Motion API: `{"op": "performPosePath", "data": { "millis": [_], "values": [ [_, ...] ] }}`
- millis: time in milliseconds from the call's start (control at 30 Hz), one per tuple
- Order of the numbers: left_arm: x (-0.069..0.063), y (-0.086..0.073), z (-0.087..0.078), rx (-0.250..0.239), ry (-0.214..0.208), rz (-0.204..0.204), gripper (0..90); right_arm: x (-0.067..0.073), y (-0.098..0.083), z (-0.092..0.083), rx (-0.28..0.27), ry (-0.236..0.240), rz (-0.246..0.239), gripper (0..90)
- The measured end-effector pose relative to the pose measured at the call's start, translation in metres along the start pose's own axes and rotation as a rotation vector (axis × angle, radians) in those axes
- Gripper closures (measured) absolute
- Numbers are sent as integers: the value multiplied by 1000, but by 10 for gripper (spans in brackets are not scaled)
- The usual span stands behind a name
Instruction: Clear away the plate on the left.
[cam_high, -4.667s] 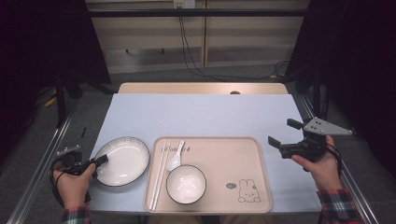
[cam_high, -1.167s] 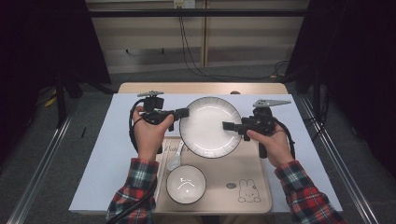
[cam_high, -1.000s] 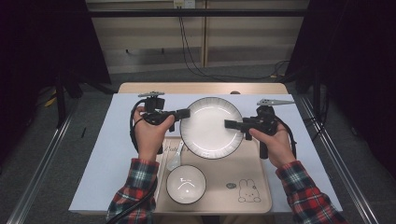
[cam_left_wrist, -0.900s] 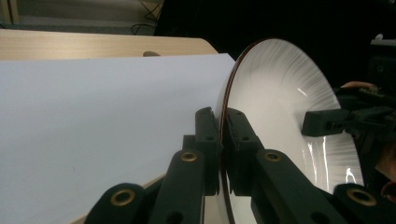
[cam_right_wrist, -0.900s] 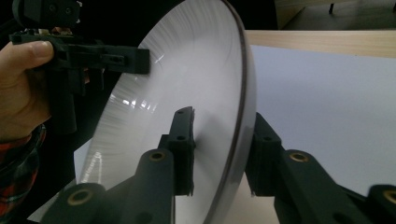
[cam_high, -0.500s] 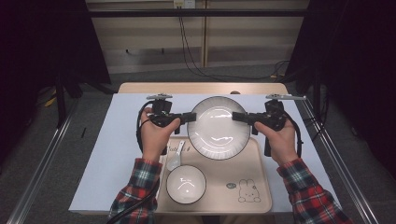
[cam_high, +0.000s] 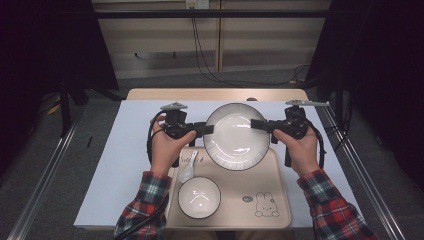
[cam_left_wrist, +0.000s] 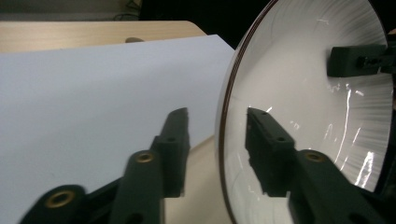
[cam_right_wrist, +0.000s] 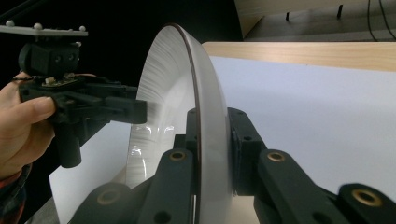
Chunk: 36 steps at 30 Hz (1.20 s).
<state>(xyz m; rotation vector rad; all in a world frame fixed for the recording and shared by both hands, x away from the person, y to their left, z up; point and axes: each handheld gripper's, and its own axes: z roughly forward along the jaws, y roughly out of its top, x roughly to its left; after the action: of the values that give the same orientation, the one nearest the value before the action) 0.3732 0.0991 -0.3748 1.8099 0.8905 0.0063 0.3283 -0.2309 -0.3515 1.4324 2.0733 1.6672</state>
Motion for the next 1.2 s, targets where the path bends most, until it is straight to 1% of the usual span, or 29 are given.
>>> {"op": "performPosePath", "data": {
  "millis": [33, 67, 133, 167, 200, 233, 300, 333, 400, 433, 500, 533, 633, 767, 800, 833, 933, 967, 1033, 1100, 1133, 1200],
  "values": [
    [0, -1, 0, -9, -1, 2, 488, -1, 0, -1, -1, -3, 2, 809],
    [0, -2, -1, -3, 10, 11, 451, -2, 0, -1, 0, 0, -1, 809],
    [2, -3, -5, -22, 30, 41, 386, -2, 1, -3, -7, -4, -1, 809],
    [3, -4, -6, -22, 38, 50, 353, -2, 1, -4, -6, -8, -6, 809],
    [4, -5, -8, -25, 44, 43, 335, -3, 0, -5, -9, -11, -10, 808],
    [5, -6, -11, -26, 51, 49, 317, -3, 0, -5, -9, -11, -6, 809],
    [6, -9, -13, -51, 38, 65, 243, -4, 0, -6, -9, -12, -2, 809],
    [7, -11, -15, -62, 42, 76, 203, -5, -1, -7, -6, -14, -5, 808],
    [9, -15, -20, -64, 69, 110, 159, -5, -1, -8, -9, -15, -1, 808],
    [10, -17, -22, -67, 74, 121, 153, -6, -2, -9, -8, -15, -6, 808],
    [12, -21, -26, -75, 77, 120, 138, -7, -2, -10, -8, -18, -6, 809],
    [13, -23, -28, -72, 87, 125, 135, -7, -2, -10, -9, -19, -3, 809],
    [18, -30, -35, -70, 111, 131, 125, -8, -3, -11, -2, -25, -12, 808],
    [22, -38, -44, -75, 138, 135, 116, -9, -3, -12, -2, -32, -12, 808],
    [23, -40, -45, -79, 138, 125, 113, -9, -3, -12, -2, -33, -16, 808],
    [23, -42, -47, -80, 143, 130, 111, -10, -4, -13, 2, -36, -17, 808],
    [27, -49, -50, -75, 153, 133, 110, -11, -5, -14, 2, -38, -21, 808],
    [27, -51, -51, -74, 164, 129, 109, -11, -5, -14, 4, -37, -16, 808],
    [29, -55, -53, -78, 153, 127, 106, -12, -6, -15, 6, -39, -10, 808],
    [30, -58, -57, -88, 159, 125, 101, -13, -8, -17, 10, -42, -16, 808],
    [30, -59, -58, -89, 169, 127, 99, -14, -8, -17, 11, -41, -18, 808],
    [32, -62, -60, -100, 169, 116, 97, -14, -9, -18, 12, -44, -14, 808]
  ]
}}
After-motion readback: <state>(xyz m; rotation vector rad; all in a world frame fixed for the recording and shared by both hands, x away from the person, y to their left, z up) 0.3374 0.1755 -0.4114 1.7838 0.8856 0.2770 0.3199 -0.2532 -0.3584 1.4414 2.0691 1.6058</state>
